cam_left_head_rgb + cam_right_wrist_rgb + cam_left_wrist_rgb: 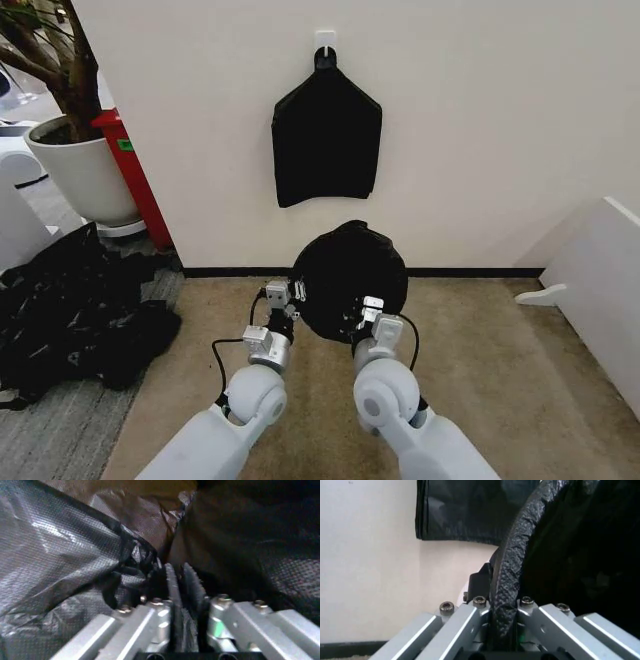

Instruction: Place the garbage bag over the trash bin.

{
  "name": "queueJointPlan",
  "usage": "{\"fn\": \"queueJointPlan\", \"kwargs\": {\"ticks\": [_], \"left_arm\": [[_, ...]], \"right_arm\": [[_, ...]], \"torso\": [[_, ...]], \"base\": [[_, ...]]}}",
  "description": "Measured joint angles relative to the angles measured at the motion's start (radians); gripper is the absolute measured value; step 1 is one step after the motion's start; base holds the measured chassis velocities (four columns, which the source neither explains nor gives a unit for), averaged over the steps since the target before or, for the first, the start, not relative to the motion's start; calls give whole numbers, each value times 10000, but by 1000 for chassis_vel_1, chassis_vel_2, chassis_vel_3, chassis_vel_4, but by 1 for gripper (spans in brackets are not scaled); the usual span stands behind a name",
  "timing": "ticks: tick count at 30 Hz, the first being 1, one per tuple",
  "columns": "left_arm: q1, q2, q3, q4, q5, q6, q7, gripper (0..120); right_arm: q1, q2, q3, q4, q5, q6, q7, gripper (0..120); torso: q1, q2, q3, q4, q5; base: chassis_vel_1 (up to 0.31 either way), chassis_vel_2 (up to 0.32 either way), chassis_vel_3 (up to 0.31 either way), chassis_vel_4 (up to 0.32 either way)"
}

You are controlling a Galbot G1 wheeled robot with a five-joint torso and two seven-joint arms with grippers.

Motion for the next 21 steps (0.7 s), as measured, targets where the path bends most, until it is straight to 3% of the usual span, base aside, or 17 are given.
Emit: {"fn": "queueJointPlan", "kwargs": {"ticks": [2, 13, 21], "left_arm": [[5, 9, -21, -11, 40, -47, 84, 1], [120, 43, 238, 2, 259, -104, 256, 1], [-147, 77, 6, -3, -5, -78, 234, 1]], "right_arm": [[227, -144, 70, 274, 86, 25, -57, 0], [1493, -51, 35, 63, 1138, 68, -258, 0], [817, -447, 297, 116, 1206, -11, -405, 0]], "torso": [[0, 0, 0, 0, -1], [0, 0, -1, 2, 0], [0, 0, -1, -1, 0]], "base": [[0, 0, 0, 0], [0, 0, 0, 0], [0, 0, 0, 0]]}}
